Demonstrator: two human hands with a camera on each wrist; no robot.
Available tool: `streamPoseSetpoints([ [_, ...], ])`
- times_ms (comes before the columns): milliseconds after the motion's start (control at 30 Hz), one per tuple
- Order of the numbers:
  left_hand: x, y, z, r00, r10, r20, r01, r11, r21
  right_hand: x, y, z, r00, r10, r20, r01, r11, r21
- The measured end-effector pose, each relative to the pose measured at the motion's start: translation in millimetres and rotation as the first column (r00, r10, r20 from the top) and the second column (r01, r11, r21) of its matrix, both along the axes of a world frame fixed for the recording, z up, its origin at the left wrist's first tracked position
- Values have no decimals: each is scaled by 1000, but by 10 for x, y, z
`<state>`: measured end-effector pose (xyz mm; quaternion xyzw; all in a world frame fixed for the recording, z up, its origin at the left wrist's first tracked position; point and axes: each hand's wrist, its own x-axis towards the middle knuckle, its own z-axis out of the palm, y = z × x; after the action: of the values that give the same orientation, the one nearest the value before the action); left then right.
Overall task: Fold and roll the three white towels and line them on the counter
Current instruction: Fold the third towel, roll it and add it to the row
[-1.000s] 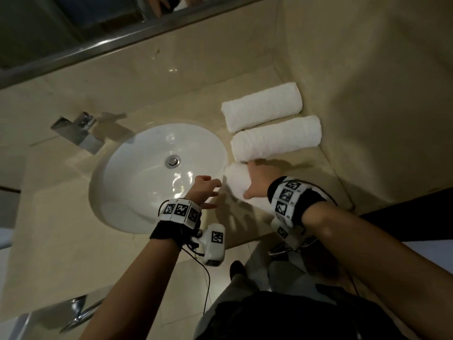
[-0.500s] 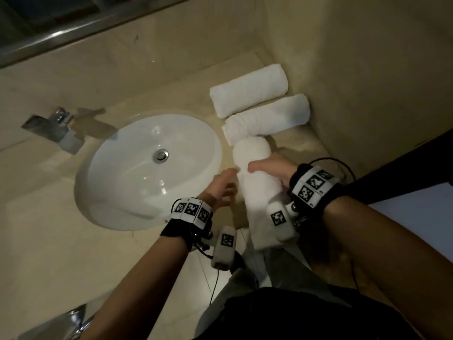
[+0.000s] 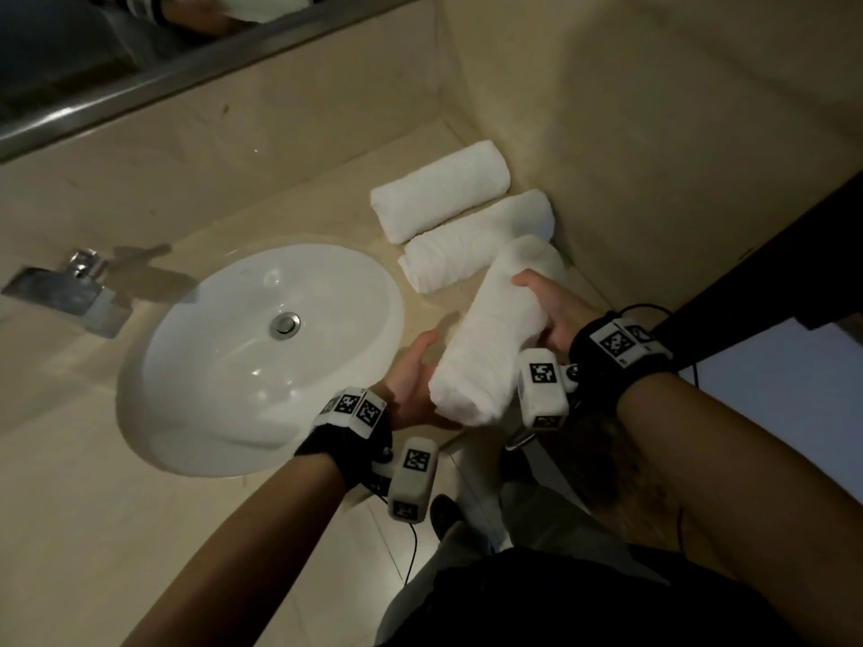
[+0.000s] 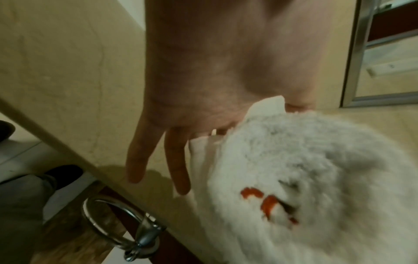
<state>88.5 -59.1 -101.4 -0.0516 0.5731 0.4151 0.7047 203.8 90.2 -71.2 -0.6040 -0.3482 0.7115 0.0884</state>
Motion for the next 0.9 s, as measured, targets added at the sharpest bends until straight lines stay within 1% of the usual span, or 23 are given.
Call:
streamPoseSetpoints([
  [100, -154, -15, -67, 996, 40, 75, -42, 999, 31, -6, 9, -47, 990, -143, -8, 143, 990, -7],
  [133, -222, -20, -107, 998, 29, 64, -32, 999, 42, -4, 19, -76, 983, -186, -10, 185, 982, -20],
  [200, -311, -10, -131, 1000, -31, 0, 30, 997, 72, 6, 43, -163, 971, -239, -7, 238, 970, -47],
  [267, -343, 36, -60, 997, -41, -59, 46, 996, 81, 8, 42, -223, 961, -276, 0, 275, 957, -93],
  [333, -367, 124, -45, 991, 21, -134, -14, 998, 57, -31, 54, -324, 946, -324, 5, 321, 937, -137],
  [433, -369, 280, -91, 960, 94, -264, -87, 996, 36, -98, 91, -411, 923, -386, -11, 381, 914, -139],
  [467, -364, 323, -129, 954, 111, -278, -106, 994, 32, -118, 107, -417, 923, -384, -34, 376, 917, -134],
  [533, -340, 382, -158, 948, 161, -276, -154, 987, 47, -147, 190, -439, 924, -382, -39, 378, 923, -73],
  [567, -330, 412, -164, 947, 184, -263, -174, 983, 61, -147, 282, -517, 926, -376, -16, 376, 927, -13],
  [600, -323, 450, -174, 948, 200, -248, -188, 979, 75, -131, 415, -678, 931, -365, 7, 364, 930, 52],
  [667, -289, 540, -148, 951, 181, -251, -160, 982, 102, -71, 727, -1077, 925, -365, 103, 346, 924, 165],
  [700, -277, 580, -133, 951, 152, -271, -128, 986, 103, -40, 829, -1187, 918, -363, 162, 329, 922, 202],
  [733, -278, 614, -138, 950, 138, -279, -112, 988, 106, -21, 828, -1106, 915, -343, 212, 296, 929, 222],
  [767, -286, 637, -117, 951, 126, -282, -101, 990, 101, -18, 775, -932, 906, -321, 276, 252, 933, 256],
  [800, -302, 643, -110, 950, 111, -292, -90, 992, 87, -14, 689, -670, 893, -295, 341, 187, 930, 316],
  [833, -321, 639, -91, 946, 97, -311, -79, 995, 67, -1, 657, -517, 861, -287, 420, 113, 913, 392],
  [867, -352, 626, -101, 939, 88, -333, -77, 996, 46, -5, 617, -367, 826, -291, 482, 27, 876, 482],
  [900, -387, 605, -108, 929, 86, -359, -85, 996, 18, -25, 609, -284, 810, -281, 514, -58, 835, 548],
])
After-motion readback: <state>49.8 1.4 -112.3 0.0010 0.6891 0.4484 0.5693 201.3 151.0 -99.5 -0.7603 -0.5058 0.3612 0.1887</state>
